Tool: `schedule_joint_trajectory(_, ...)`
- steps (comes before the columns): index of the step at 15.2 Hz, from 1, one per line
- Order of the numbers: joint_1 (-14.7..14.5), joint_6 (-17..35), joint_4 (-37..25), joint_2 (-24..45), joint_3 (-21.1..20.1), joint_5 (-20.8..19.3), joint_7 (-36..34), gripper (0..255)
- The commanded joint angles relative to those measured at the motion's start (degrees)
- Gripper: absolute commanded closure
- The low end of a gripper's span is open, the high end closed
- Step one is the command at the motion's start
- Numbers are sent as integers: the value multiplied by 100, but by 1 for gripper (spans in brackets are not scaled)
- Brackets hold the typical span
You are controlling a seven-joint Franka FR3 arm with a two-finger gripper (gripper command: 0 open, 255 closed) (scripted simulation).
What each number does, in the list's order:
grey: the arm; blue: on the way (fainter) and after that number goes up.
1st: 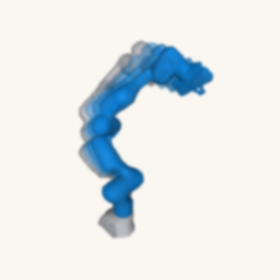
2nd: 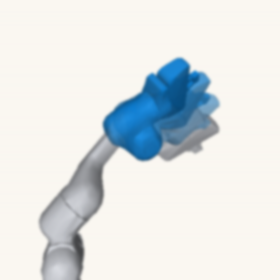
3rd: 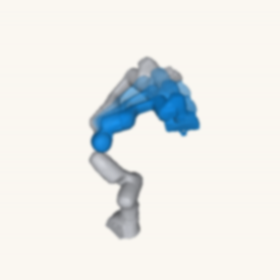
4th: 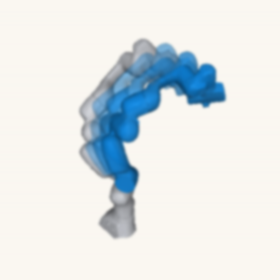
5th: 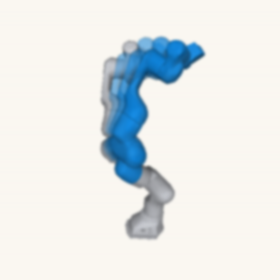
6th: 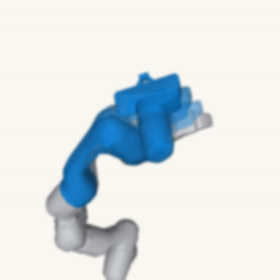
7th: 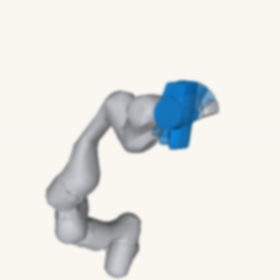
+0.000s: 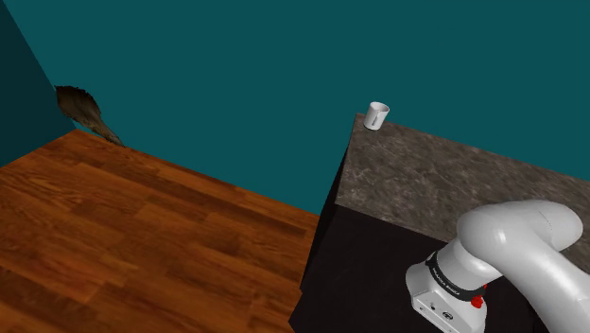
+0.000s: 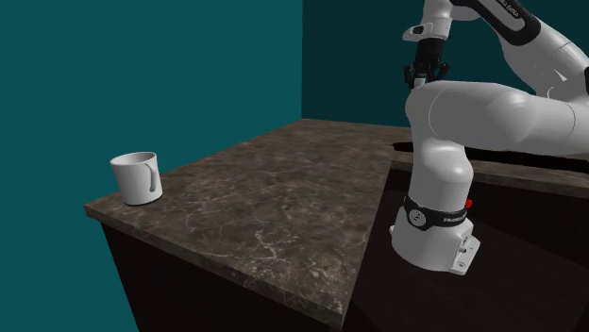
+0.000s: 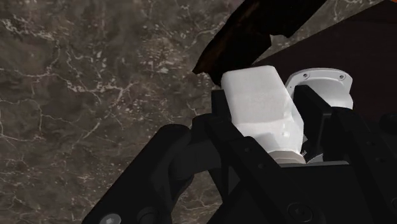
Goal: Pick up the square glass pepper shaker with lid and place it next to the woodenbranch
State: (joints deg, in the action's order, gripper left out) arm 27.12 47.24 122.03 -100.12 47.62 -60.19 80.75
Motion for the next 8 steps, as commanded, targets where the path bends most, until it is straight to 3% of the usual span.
schedule_joint_trajectory(1, -90, -72, -394, 75, 71, -316, 390, 255)
schedule_joint_trajectory(5, -330, -132, -1266, 311, 214, -904, 1167, 255)
schedule_joint_trajectory(8, -239, -63, -1074, 135, 329, -1026, 1186, 255)
